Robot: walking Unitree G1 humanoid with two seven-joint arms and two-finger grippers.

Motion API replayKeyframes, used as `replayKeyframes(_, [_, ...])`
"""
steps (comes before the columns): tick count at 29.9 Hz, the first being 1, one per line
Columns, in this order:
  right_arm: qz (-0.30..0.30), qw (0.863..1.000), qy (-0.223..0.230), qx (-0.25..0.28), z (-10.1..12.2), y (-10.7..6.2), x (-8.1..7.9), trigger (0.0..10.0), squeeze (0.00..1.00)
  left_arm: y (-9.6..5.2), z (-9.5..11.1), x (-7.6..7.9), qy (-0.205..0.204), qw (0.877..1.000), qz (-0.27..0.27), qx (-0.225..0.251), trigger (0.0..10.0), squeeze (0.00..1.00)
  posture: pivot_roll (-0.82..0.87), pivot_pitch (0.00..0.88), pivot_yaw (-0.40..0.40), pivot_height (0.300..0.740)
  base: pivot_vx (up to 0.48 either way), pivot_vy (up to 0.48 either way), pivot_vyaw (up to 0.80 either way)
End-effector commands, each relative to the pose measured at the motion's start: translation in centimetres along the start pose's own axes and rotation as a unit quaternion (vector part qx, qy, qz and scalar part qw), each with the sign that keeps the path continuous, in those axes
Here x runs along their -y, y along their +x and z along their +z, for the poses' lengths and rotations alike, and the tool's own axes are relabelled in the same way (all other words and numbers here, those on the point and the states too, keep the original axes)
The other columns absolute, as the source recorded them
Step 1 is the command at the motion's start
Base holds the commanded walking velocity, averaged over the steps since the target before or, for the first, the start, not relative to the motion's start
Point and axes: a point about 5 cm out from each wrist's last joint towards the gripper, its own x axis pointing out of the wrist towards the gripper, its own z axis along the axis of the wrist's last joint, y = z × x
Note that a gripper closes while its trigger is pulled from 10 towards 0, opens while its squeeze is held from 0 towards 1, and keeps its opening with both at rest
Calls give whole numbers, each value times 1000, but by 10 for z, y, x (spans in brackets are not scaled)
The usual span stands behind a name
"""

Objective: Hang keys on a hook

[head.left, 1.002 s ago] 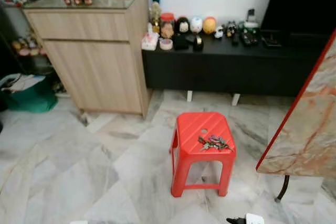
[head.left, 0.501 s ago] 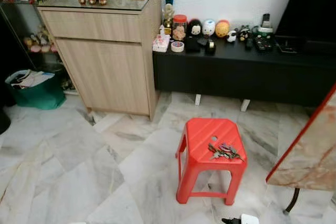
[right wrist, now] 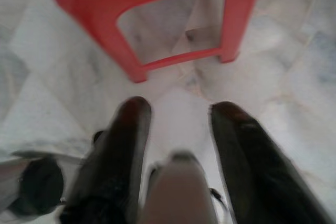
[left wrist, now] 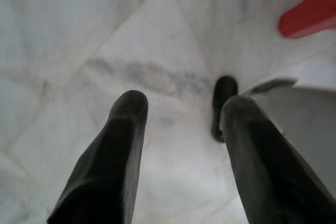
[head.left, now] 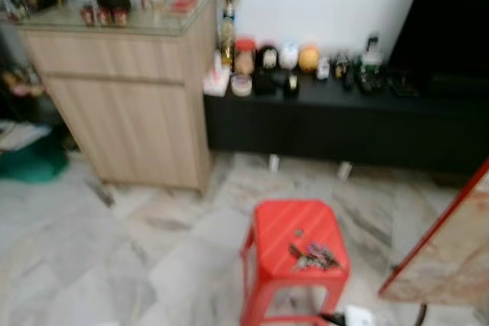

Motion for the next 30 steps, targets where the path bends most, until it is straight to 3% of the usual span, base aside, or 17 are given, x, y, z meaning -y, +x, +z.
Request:
replayKeyframes(1, [-21,1000,8,1,-2,-2,13,10000,0,2,4,6,-4,1000,-7,6,10000,0,20,0,-26,740,349,0,0])
replayKeyframes(4, [-23,1000,8,7,-1,-2,13,10000,0,2,5,6,-4,1000,-1,11,10000,0,20,0,-26,740,116,0,0])
replayKeyframes(7, [-26,999,10,36,4,-3,14,10000,0,1,8,4,-33,998,15,42,10000,0,14,0,-26,740,0,0,0])
replayKeyframes(11, [-22,997,25,73,10,-4,14,10000,0,0,14,4,-24,996,28,78,10000,0,27,0,-26,740,0,0,0])
replayKeyframes(12, [-19,995,16,98,21,-4,15,10000,0,0,15,4,-27,995,30,87,10000,0,36,0,-26,740,0,0,0])
replayKeyframes(13, [-9,987,9,161,61,-2,16,10000,0,0,22,4,-23,993,35,107,10000,0,36,0,-26,740,0,0,0])
replayKeyframes(14, [-3,976,4,218,95,-5,18,10000,0,0,53,7,-11,984,35,176,10000,0,36,0,-26,740,0,0,0])
replayKeyframes(15, [3,960,-2,278,130,-11,19,10000,0,-6,96,11,5,962,35,271,10000,0,34,0,-25,740,0,0,0])
replayKeyframes(16, [2,957,-3,291,135,-12,20,10000,0,-9,108,11,7,954,34,298,10000,0,28,0,-24,740,0,0,0])
replayKeyframes(17, [2,957,-3,291,135,-12,20,10000,0,-9,108,11,7,954,34,298,10000,0,28,0,-24,740,0,0,0])
replayKeyframes(18, [10,946,8,325,145,-17,20,10000,0,-16,123,14,19,937,26,349,10000,0,27,0,-23,740,0,0,0])
replayKeyframes(19, [13,940,4,342,150,-20,21,10000,0,-20,128,17,21,928,19,371,10000,0,27,0,-23,740,0,0,0])
replayKeyframes(22, [23,914,-14,404,167,-33,19,10000,0,-39,149,29,-8,890,-17,455,10000,0,17,0,-18,740,0,0,0])
replayKeyframes(23, [23,914,-14,404,167,-33,19,10000,0,-39,149,29,-8,890,-17,455,10000,0,17,0,-18,740,0,0,0])
replayKeyframes(24, [31,908,-25,417,169,-36,16,10000,0,-47,155,35,-6,877,-30,479,10000,0,12,0,-16,740,0,0,0])
replayKeyframes(27, [44,898,-44,436,168,-42,7,10000,0,-64,161,47,10,855,-45,516,10000,0,15,0,-18,740,0,0,0])
replayKeyframes(30, [40,894,-43,444,161,-47,7,10000,0,-76,158,48,3,847,-40,529,10000,0,15,0,-17,740,0,0,0])
